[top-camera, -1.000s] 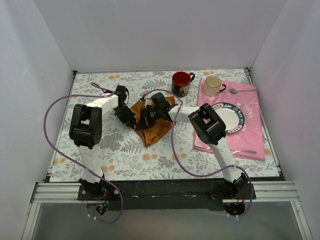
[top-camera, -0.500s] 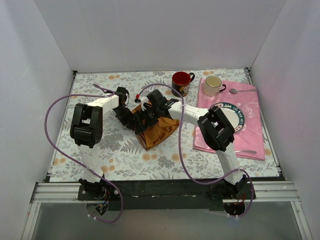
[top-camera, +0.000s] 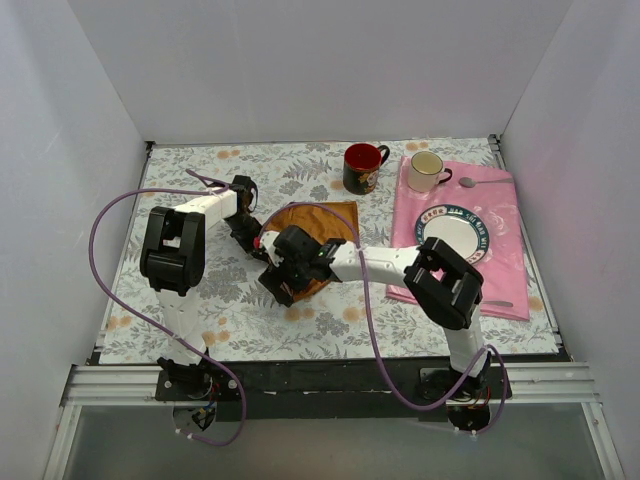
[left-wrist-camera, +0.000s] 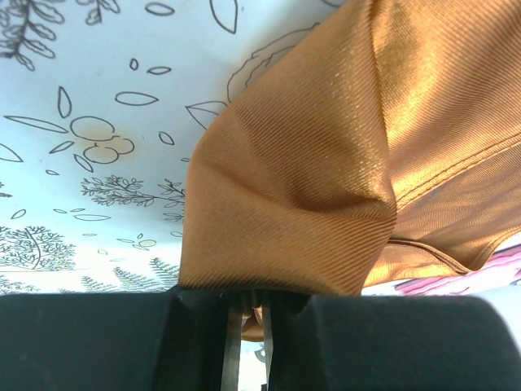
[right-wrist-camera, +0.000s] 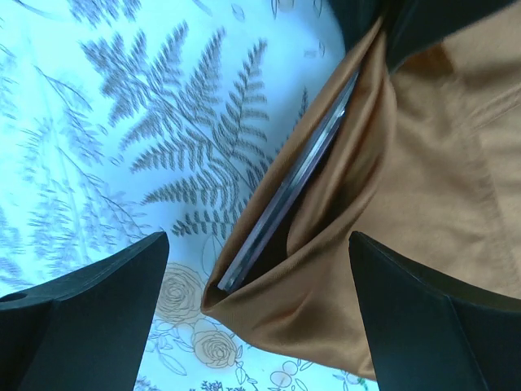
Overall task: Fold the napkin, place the utensils inside, and roll it up
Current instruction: Roll the napkin with the utensil
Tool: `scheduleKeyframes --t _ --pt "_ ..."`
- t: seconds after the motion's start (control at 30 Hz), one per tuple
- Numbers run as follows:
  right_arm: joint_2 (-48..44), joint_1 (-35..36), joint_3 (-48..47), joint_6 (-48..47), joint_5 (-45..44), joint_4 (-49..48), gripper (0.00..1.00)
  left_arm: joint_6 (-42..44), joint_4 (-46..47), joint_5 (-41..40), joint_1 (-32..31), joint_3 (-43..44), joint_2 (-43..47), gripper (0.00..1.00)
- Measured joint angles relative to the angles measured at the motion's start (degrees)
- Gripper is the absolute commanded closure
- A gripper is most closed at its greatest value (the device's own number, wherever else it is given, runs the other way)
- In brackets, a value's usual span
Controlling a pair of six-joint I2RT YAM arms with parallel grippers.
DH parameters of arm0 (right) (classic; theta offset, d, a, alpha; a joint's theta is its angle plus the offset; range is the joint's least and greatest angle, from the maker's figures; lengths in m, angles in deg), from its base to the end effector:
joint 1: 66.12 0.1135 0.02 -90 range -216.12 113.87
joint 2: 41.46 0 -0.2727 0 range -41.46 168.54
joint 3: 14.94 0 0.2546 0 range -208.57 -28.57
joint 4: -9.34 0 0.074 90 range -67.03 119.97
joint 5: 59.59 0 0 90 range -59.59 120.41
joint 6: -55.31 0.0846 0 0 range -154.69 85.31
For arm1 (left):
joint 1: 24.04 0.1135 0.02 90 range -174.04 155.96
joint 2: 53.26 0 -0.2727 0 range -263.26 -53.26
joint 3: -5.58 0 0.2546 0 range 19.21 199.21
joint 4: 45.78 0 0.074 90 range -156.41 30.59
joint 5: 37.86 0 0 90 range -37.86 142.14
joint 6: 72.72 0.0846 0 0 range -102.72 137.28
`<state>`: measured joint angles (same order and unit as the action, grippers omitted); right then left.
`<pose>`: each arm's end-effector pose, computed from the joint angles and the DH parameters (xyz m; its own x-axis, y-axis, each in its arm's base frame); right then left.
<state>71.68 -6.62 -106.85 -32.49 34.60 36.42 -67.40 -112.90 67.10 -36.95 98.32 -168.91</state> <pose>0.2331 0.4079 0.1538 -0.4127 -0.6251 -0.6625 -0.8688 0.4887 0.0801 0.3582 -0.1045 0.1045 -0.3052 -0.9169 0.2571 -0.9505 0.3098 -0.0234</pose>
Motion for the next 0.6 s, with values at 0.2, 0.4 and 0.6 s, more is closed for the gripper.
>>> scheduleKeyframes --t 0.2,0.4,0.6 --pt "0.11 5.49 3.04 -0.94 -14.75 -3.21 0.05 -0.44 -0.11 -0.04 0.0 0.0 -0.04 1.0" --pt "2.71 8.33 0.7 -0.92 -25.18 -6.1 0.27 -0.83 -0.09 -0.02 0.04 -0.13 -0.07 1.0" --pt "6.78 8.44 -3.32 -0.76 -31.19 -7.61 0.58 -1.27 -0.09 0.0 0.07 -0.24 -0.07 1.0"
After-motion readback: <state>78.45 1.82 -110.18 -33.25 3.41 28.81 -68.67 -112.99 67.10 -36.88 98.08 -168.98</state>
